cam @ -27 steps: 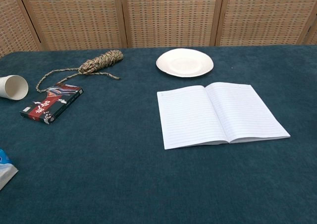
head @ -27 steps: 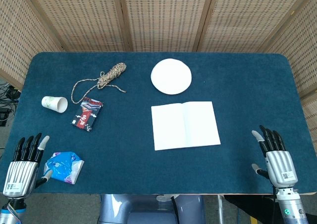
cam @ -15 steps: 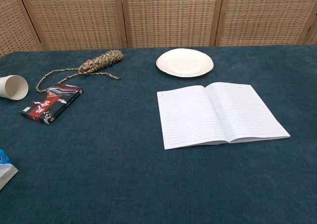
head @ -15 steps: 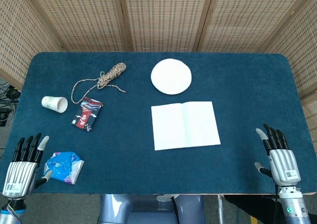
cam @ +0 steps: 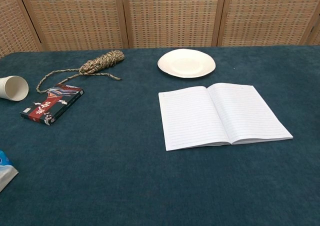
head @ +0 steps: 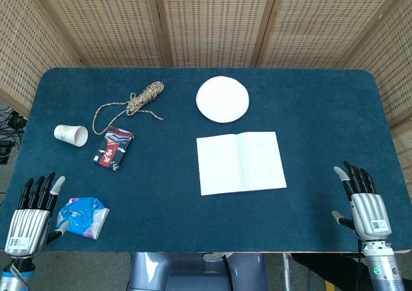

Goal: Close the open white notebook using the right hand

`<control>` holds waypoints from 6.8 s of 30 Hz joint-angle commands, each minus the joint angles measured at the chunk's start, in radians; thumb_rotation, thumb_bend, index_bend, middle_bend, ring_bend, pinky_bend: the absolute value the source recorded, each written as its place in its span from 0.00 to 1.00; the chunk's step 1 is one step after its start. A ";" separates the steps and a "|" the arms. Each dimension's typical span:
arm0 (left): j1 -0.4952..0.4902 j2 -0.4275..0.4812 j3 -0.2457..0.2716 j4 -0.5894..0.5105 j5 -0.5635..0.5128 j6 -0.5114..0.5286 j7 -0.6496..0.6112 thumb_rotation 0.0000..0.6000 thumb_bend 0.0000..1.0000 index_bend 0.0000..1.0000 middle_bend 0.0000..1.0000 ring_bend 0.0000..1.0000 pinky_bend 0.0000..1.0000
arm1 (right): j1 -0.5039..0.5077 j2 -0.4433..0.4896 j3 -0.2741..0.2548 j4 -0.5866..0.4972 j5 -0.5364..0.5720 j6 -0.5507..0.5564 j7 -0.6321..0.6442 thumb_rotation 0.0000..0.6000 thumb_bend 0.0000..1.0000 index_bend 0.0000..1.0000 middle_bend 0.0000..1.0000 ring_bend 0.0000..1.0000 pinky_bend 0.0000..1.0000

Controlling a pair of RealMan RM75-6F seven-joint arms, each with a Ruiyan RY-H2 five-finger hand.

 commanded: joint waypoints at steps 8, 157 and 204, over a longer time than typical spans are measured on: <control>-0.002 0.003 -0.006 -0.008 -0.005 0.002 -0.006 1.00 0.15 0.00 0.00 0.00 0.00 | 0.053 -0.021 0.038 -0.005 0.045 -0.070 -0.029 1.00 0.22 0.00 0.00 0.00 0.00; -0.056 -0.006 -0.044 0.057 -0.147 -0.036 -0.107 1.00 0.17 0.00 0.00 0.00 0.00 | 0.495 -0.786 0.211 0.272 0.530 -0.302 -0.483 1.00 0.81 0.00 0.00 0.00 0.00; -0.022 -0.011 -0.018 0.031 -0.040 0.040 -0.067 1.00 0.18 0.00 0.00 0.00 0.00 | 0.368 -0.613 0.266 -0.036 0.565 -0.097 -0.446 1.00 0.67 0.00 0.00 0.00 0.00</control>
